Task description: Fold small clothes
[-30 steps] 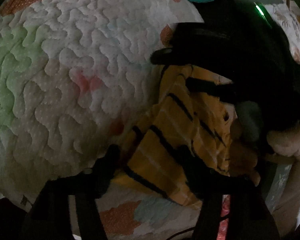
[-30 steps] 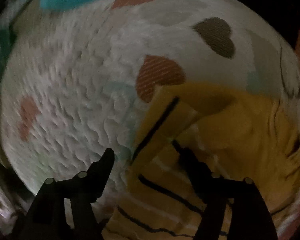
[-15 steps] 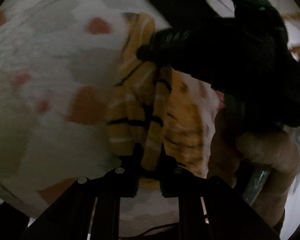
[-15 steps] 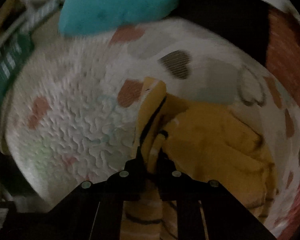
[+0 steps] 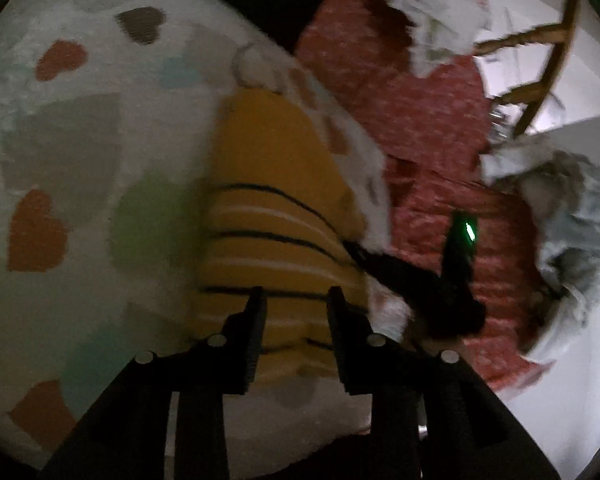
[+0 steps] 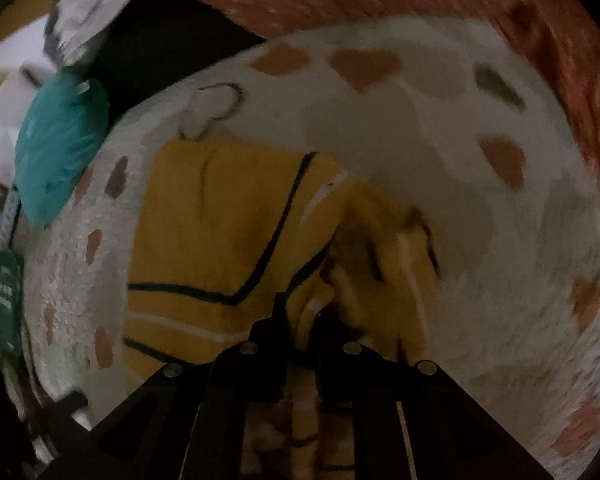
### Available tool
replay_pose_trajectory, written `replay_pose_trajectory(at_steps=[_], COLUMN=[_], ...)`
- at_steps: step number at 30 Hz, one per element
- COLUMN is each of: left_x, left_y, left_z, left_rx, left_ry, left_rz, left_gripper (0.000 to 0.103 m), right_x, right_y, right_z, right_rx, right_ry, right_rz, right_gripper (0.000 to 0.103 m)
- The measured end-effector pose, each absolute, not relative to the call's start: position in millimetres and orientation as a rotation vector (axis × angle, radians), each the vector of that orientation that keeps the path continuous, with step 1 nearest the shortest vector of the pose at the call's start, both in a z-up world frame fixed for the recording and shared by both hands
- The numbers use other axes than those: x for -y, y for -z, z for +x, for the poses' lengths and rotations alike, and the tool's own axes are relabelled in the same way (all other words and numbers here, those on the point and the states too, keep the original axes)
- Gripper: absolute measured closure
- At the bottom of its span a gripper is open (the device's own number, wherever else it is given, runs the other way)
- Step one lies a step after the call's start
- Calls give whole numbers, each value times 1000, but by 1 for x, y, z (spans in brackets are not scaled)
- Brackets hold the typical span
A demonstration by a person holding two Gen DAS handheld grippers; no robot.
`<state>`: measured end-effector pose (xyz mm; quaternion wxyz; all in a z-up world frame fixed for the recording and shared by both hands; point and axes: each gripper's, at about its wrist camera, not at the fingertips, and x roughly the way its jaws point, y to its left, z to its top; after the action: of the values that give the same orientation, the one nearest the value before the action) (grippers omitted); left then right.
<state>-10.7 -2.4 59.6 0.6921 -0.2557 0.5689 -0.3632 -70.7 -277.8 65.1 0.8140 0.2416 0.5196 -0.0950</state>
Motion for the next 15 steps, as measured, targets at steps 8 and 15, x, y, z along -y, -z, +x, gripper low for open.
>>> replay_pose_trajectory(at_steps=[8,15], left_x=[-14,-6], left_y=[-15,-14], left_z=[7,8], left_rx=[-1374,-1363], left_ry=[671,640], left_rz=[-525,-496], left_gripper=[72,69], right_x=[305,285], right_y=[-72,-93], right_z=[-116,-115], right_rx=[-896,-830], right_ry=[356,207], right_rz=[553,520], right_gripper=[74,74])
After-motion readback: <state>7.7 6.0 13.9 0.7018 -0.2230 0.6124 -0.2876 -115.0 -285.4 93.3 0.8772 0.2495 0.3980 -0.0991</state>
